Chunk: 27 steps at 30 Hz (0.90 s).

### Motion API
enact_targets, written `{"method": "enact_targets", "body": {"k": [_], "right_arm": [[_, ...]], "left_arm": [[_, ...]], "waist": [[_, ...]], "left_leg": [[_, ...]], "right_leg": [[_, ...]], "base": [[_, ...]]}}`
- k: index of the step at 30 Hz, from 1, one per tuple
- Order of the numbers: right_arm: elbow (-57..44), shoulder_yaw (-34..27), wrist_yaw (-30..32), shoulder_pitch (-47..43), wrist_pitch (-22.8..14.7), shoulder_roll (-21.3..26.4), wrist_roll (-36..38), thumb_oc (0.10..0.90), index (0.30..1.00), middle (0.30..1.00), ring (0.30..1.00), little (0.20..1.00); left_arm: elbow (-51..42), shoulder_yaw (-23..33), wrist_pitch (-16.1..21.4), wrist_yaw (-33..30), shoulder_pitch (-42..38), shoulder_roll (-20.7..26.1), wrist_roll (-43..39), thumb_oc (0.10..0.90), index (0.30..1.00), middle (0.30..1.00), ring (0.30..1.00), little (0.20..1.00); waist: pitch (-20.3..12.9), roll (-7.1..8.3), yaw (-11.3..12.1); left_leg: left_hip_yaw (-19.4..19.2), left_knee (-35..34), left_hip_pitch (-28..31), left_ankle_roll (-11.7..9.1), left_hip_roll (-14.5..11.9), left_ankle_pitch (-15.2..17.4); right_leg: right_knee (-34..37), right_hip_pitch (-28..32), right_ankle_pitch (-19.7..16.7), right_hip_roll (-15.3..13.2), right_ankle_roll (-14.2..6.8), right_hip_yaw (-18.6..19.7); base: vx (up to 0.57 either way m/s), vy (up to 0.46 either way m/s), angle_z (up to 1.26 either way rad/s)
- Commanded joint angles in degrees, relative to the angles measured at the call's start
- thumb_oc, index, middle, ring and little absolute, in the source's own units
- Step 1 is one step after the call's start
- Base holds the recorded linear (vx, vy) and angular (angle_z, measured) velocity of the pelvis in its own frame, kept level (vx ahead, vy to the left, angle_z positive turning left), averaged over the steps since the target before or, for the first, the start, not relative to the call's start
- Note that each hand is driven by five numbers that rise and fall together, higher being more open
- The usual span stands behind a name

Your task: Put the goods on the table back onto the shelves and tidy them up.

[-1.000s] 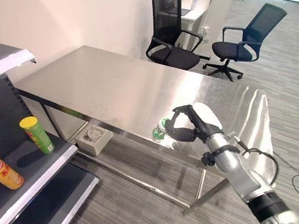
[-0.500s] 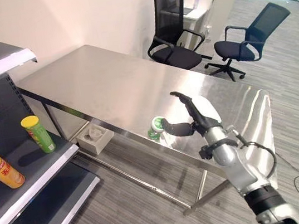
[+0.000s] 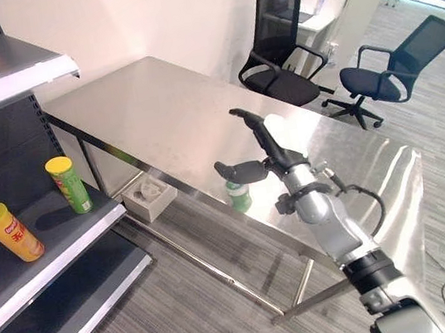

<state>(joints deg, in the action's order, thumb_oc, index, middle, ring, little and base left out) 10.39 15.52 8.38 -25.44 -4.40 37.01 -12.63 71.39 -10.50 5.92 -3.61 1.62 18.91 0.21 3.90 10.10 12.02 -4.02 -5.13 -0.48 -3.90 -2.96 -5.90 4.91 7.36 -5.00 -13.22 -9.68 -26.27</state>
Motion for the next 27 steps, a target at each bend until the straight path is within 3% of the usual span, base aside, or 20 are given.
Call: {"method": "enact_targets", "body": {"k": [1,10,19,27], "right_arm": [[-2.54,-1.83,3.95,-5.86,-1.4,2.75,-1.12,0.8,0.9,0.9,0.9,0.9],[-7.47,-6.0,3.75,-1.14,-1.35,4.5,-2.43,0.8,0.9,0.9,0.9,0.9],[-22.25,-18.33,3.67,8.77,-5.21,6.09,1.75,0.8,0.9,0.9,0.9,0.9],[-25.3,-19.8,2.91,10.23,-7.21,4.09,8.07,0.8,0.9,0.9,0.9,0.9]], "left_arm": [[1.43,-2.89,1.01,-0.09,-2.48,-3.28,0.13,0.8,0.9,0.9,0.9,0.9],[0.98,-1.61,1.05,-0.35,-2.41,-2.96,0.59,0.8,0.9,0.9,0.9,0.9],[1.68,0.74,1.02,-0.29,-2.13,-2.94,1.41,0.8,0.9,0.9,0.9,0.9],[1.46,0.29,1.29,-0.45,-1.9,-3.11,1.86,0.8,0.9,0.9,0.9,0.9]], "waist": [[-3.49,-1.77,1.9],[-3.4,-2.26,1.09],[-3.95,-3.11,-1.38],[-4.39,-3.68,-2.27]], "left_leg": [[0.64,0.13,0.57,1.74,-0.57,6.02],[0.85,0.13,0.52,1.78,-0.57,6.04],[0.34,0.13,0.87,1.66,-0.68,6.22],[-0.48,0.13,1.47,1.53,-0.83,6.34]], "right_leg": [[-4.52,-1.22,0.84,-1.67,-2.67,4.41],[-4.72,-1.3,1.23,-1.69,-2.64,4.46],[-4.69,-1.42,1.37,-1.69,-2.73,4.85],[-4.39,-1.38,1.19,-1.83,-2.87,5.27]], "base": [[0.0,0.0,0.0],[0.0,0.0,0.0],[0.0,-0.004,-0.01],[-0.01,-0.009,-0.1]]}}
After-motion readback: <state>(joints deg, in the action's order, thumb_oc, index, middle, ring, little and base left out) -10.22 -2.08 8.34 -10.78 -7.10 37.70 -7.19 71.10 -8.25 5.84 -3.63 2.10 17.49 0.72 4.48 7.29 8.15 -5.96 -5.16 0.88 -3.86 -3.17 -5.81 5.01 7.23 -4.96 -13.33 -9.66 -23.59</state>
